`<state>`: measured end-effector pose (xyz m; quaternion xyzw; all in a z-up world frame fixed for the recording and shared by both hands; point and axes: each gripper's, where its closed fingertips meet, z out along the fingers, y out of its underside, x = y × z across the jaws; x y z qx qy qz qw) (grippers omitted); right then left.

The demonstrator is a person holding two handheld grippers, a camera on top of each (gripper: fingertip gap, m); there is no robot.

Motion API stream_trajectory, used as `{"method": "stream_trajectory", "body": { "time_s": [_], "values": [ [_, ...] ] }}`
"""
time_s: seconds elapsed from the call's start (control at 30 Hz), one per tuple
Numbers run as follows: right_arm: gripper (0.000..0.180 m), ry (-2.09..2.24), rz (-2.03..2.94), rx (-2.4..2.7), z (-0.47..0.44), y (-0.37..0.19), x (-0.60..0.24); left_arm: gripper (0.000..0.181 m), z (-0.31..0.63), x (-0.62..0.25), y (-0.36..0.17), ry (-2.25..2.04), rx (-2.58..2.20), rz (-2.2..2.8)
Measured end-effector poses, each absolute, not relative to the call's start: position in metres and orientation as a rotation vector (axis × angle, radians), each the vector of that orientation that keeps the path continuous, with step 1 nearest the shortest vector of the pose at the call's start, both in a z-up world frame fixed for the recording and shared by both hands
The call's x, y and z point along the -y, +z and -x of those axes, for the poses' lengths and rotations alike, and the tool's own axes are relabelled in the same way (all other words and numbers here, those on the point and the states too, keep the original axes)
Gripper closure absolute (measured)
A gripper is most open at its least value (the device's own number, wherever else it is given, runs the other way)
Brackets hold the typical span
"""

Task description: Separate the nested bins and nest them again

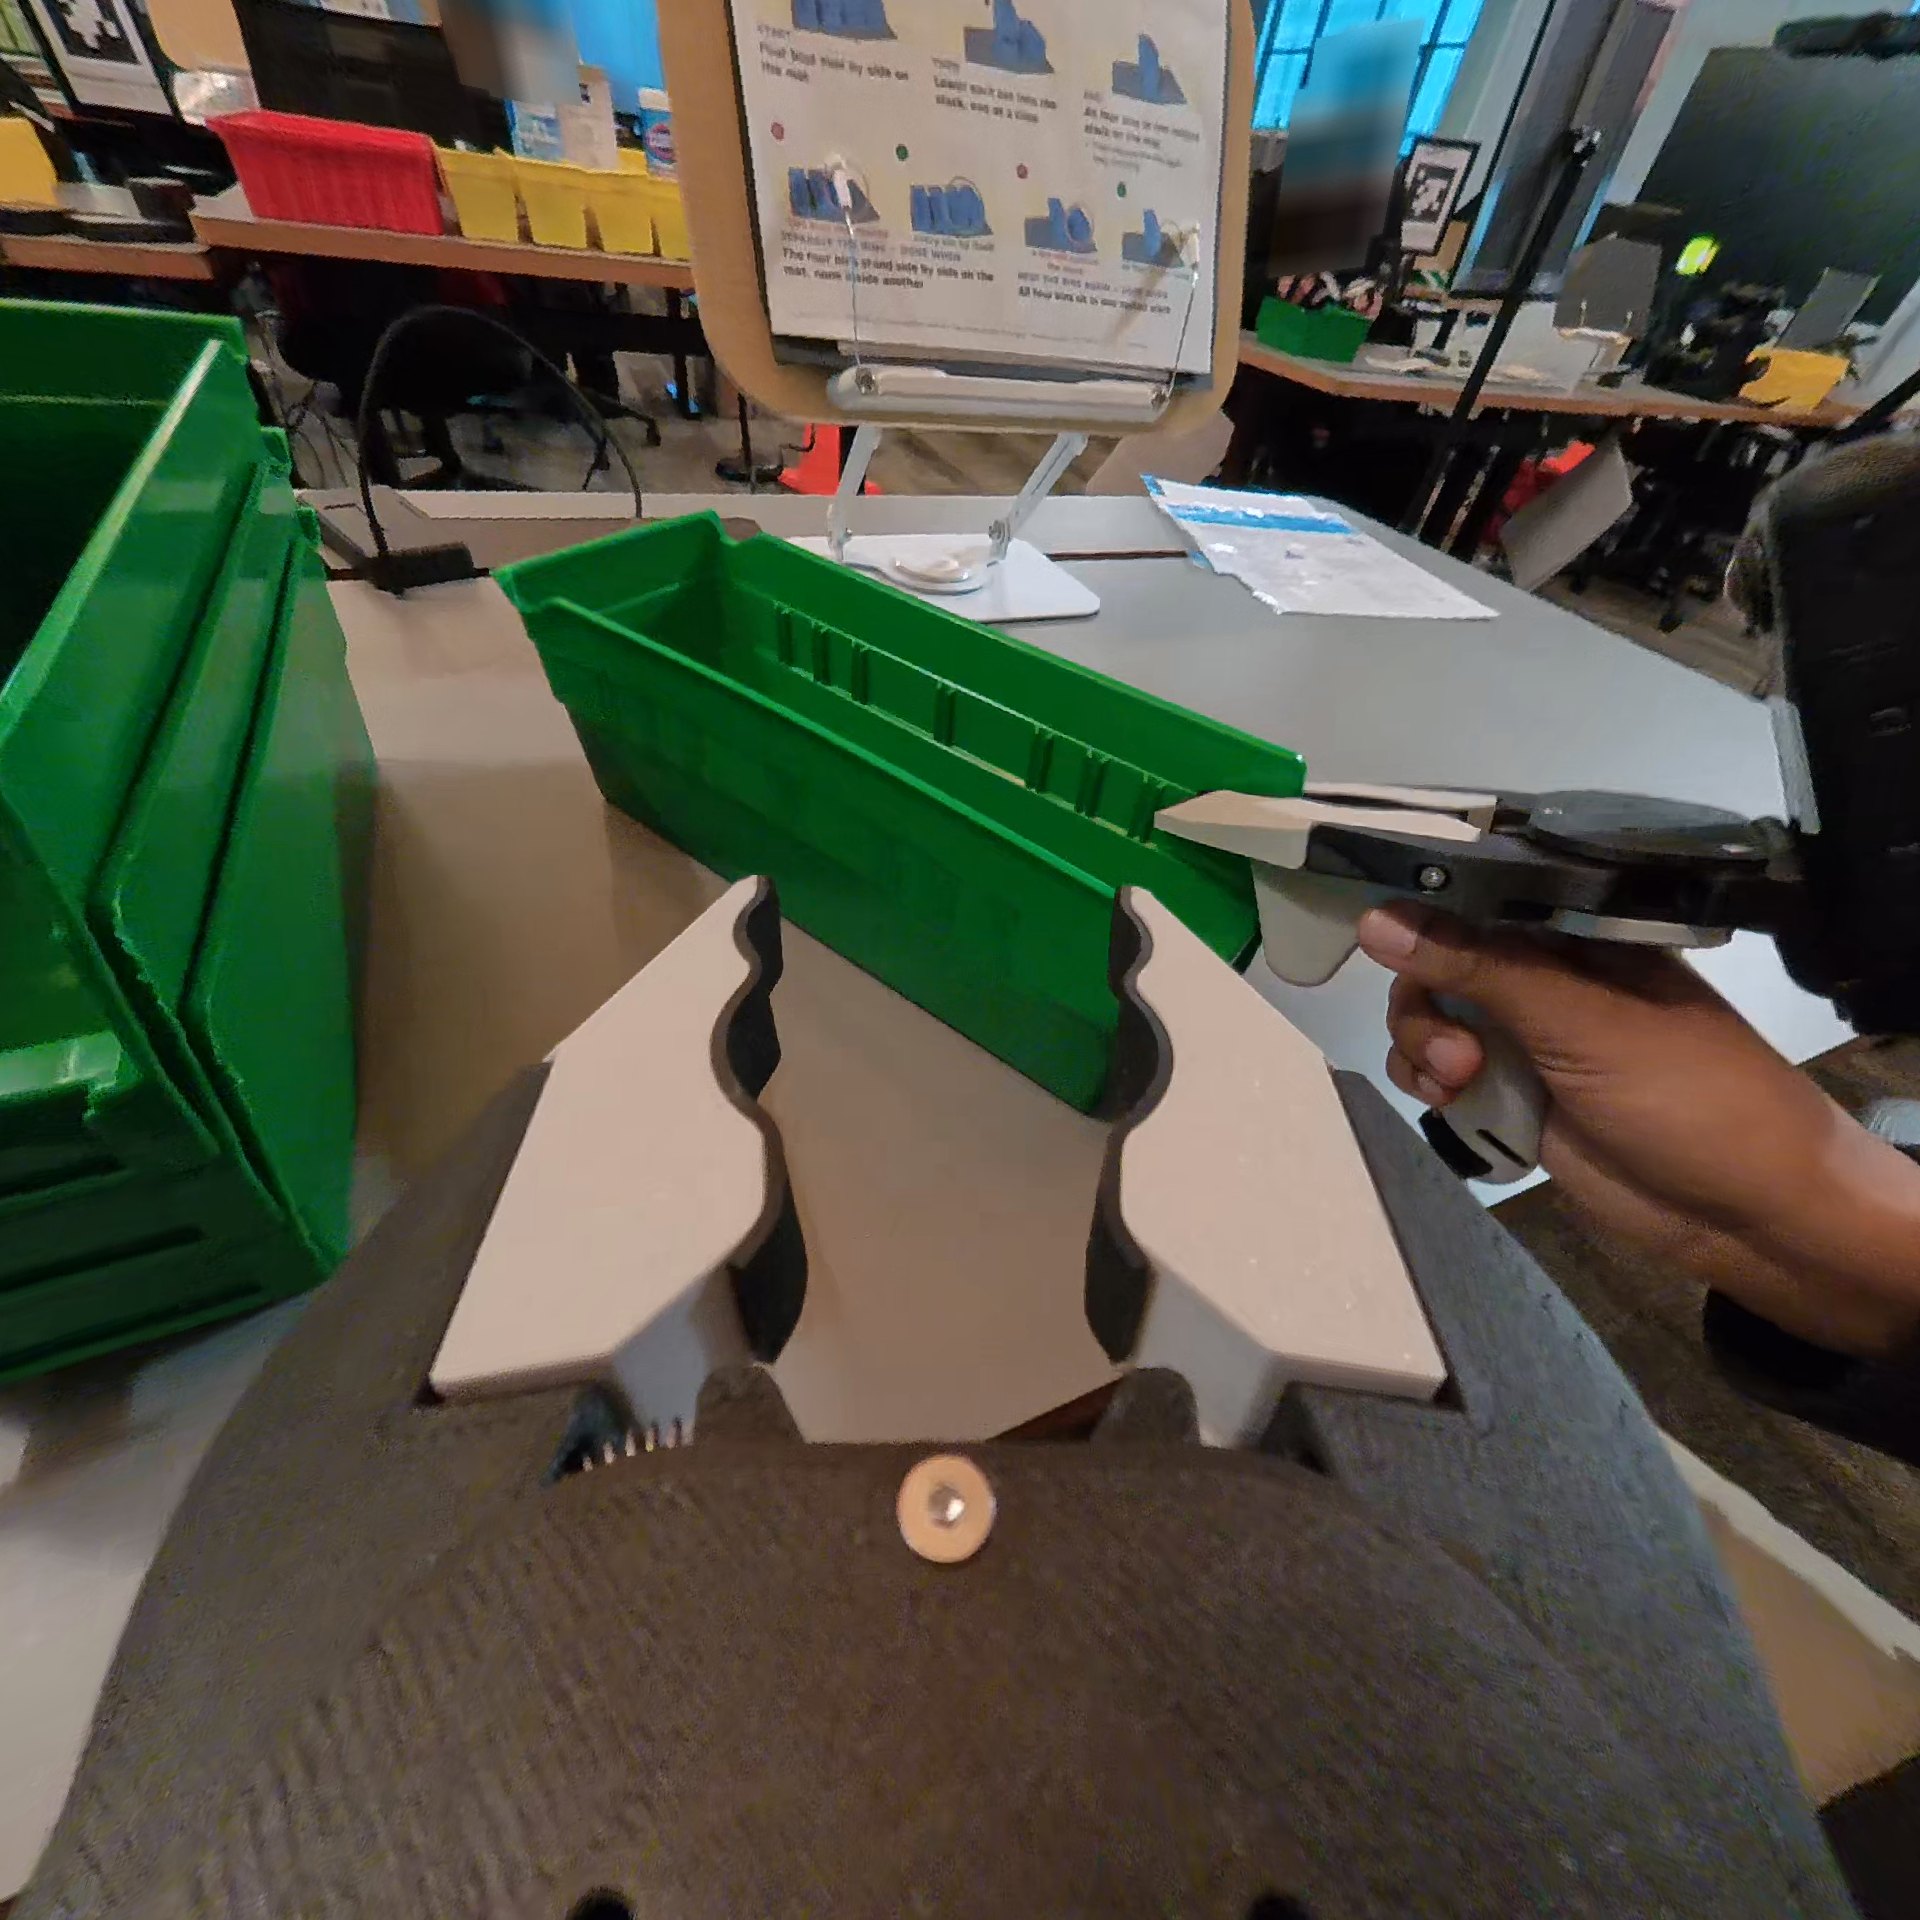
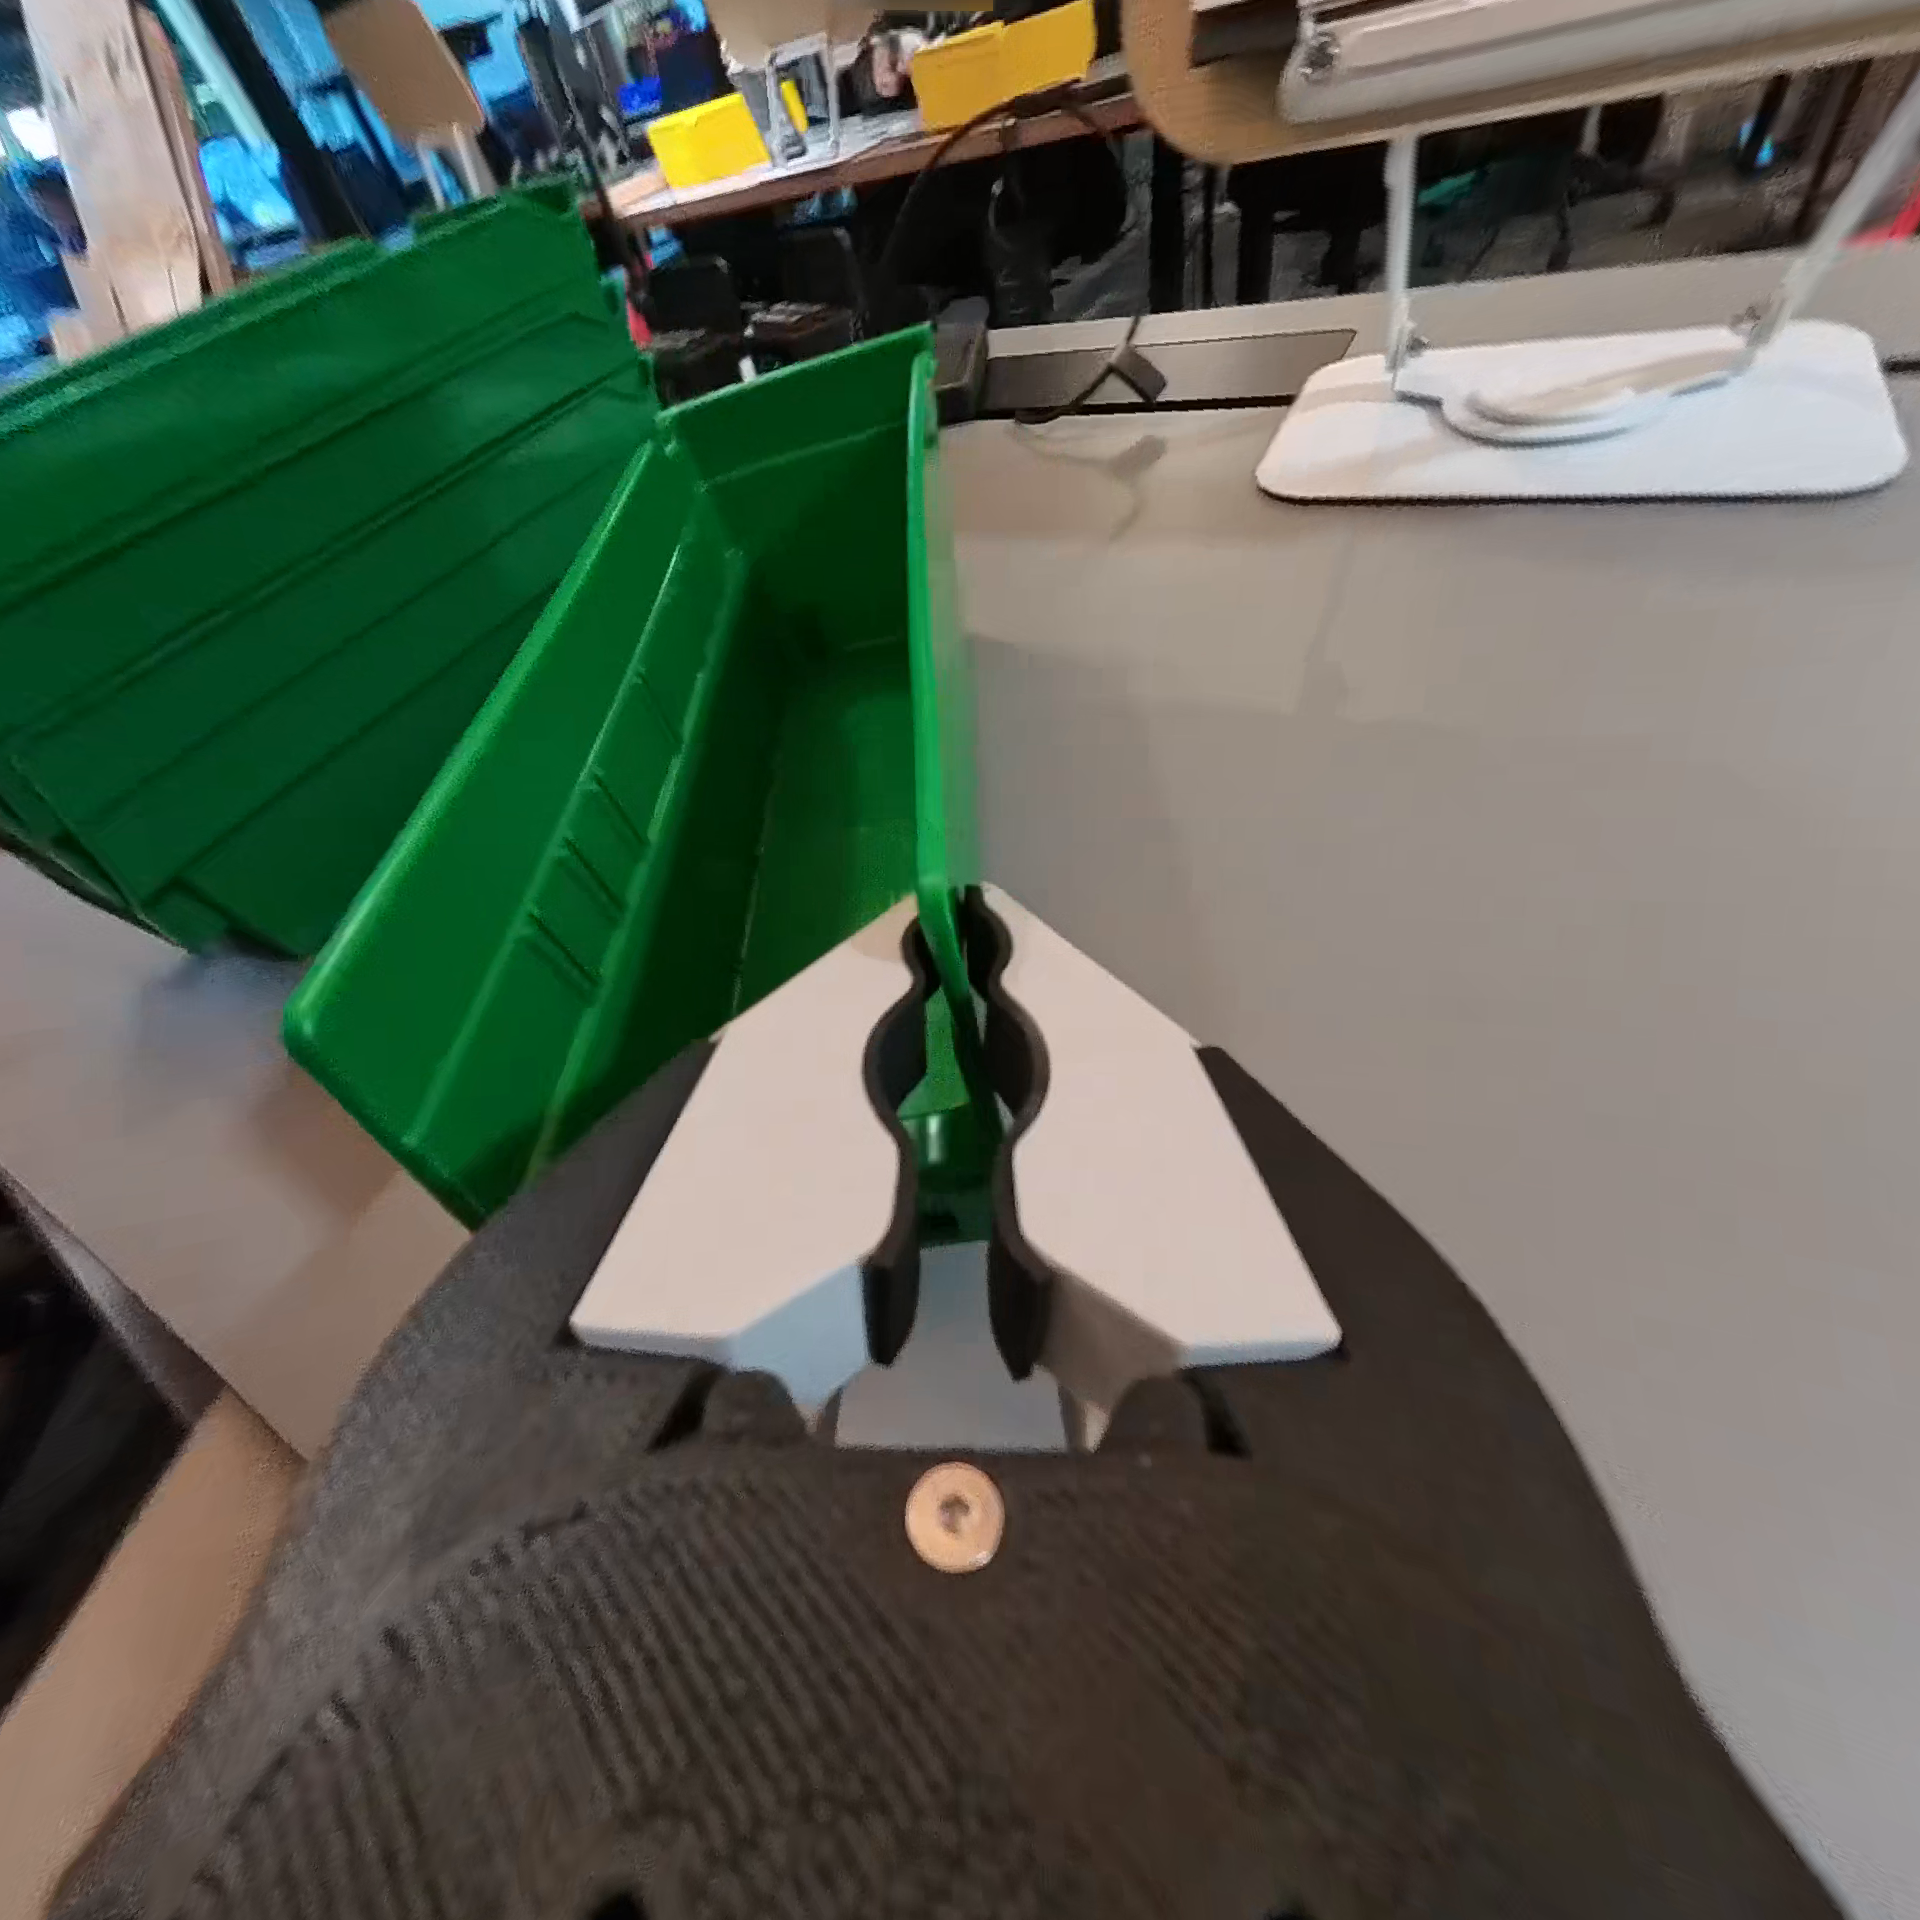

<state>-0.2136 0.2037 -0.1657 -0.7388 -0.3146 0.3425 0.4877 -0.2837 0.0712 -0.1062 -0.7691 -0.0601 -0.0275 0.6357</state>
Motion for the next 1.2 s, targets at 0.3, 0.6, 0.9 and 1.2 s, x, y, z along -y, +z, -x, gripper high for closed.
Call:
{"method": "stream_trajectory", "body": {
  "time_s": [0.3, 0.6, 0.9, 1.2],
  "values": [
    [0.177, 0.985, 1.728, 0.486, 0.159, -0.134, -0.219, 0.116, 0.245, -0.101, -0.108, -0.228, 0.038, 1.765],
    [0.177, 0.765, 1.544, 0.465, 0.109, -0.098, -0.196, 0.113, 0.144, -0.128, -0.118, -0.522, -0.093, 1.763],
    [0.169, 0.436, 1.238, 0.658, 0.118, -0.058, -0.144, 0.172, 0.185, -0.131, -0.095, -0.184, -0.005, 1.646],
    [0.17, 0.232, 0.966, 0.866, 0.152, -0.058, -0.097, 0.18, 0.202, -0.137, -0.122, -0.604, 0.335, 1.691]
  ]
}}
